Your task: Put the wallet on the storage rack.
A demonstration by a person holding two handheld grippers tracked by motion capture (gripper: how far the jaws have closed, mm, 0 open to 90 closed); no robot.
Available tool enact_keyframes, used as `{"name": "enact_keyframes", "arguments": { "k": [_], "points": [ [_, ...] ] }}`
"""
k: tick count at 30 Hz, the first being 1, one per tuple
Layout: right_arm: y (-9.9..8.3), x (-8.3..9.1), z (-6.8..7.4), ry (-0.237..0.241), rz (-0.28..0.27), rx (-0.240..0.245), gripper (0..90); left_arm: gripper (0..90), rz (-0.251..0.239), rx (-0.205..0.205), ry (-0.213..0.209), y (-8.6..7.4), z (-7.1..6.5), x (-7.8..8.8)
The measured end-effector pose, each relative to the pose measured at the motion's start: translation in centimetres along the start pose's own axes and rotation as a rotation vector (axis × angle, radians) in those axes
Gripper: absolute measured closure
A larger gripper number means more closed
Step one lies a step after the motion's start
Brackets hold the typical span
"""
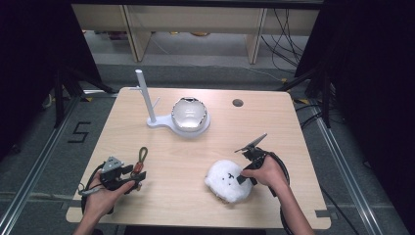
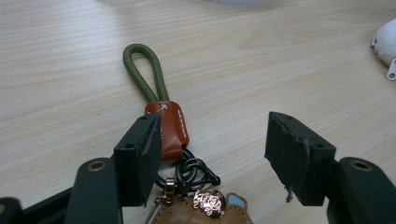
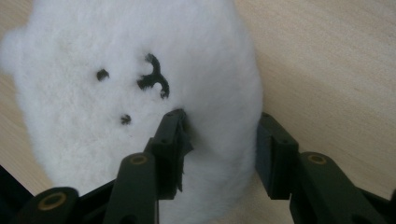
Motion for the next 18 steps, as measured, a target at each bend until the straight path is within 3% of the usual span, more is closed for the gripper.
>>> {"name": "enact_keyframes", "arguments": {
  "k": [3, 4, 6, 15, 18],
  "points": [
    [0.0, 0.0, 0.0, -0.009, 0.004, 0.008, 66.2, 35.8, -0.002, 0.002, 0.002, 0.0, 0.0, 0.0],
    [0.1, 0.0, -0.1, -0.005, -0.019, 0.036, 72.0, 35.8, 0.000, 0.002, 0.002, 0.0, 0.0, 0.0],
    [0.1, 0.3, 0.0, 0.007, 0.001, 0.043, 76.2, 35.8, -0.001, 0.002, 0.003, 0.0, 0.1, 0.0],
    [0.1, 0.9, 0.8, -0.020, -0.018, 0.117, 81.1, 35.8, -0.002, 0.007, 0.008, 0.0, 0.1, 0.1],
    [0.3, 1.3, 1.4, -0.018, -0.040, 0.107, 81.6, 35.9, -0.006, 0.007, 0.013, 0.0, 0.2, 0.2]
  ]
}}
Point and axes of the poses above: each handheld gripper's, and its own axes: x roughly backward along the jaws, y roughly out of its top, z roughly to its left, the point moved 6 cm from there along -x, roughly forward along the jaws, and after that the axes turned 7 degrees about -z, right-handed, at the moved point
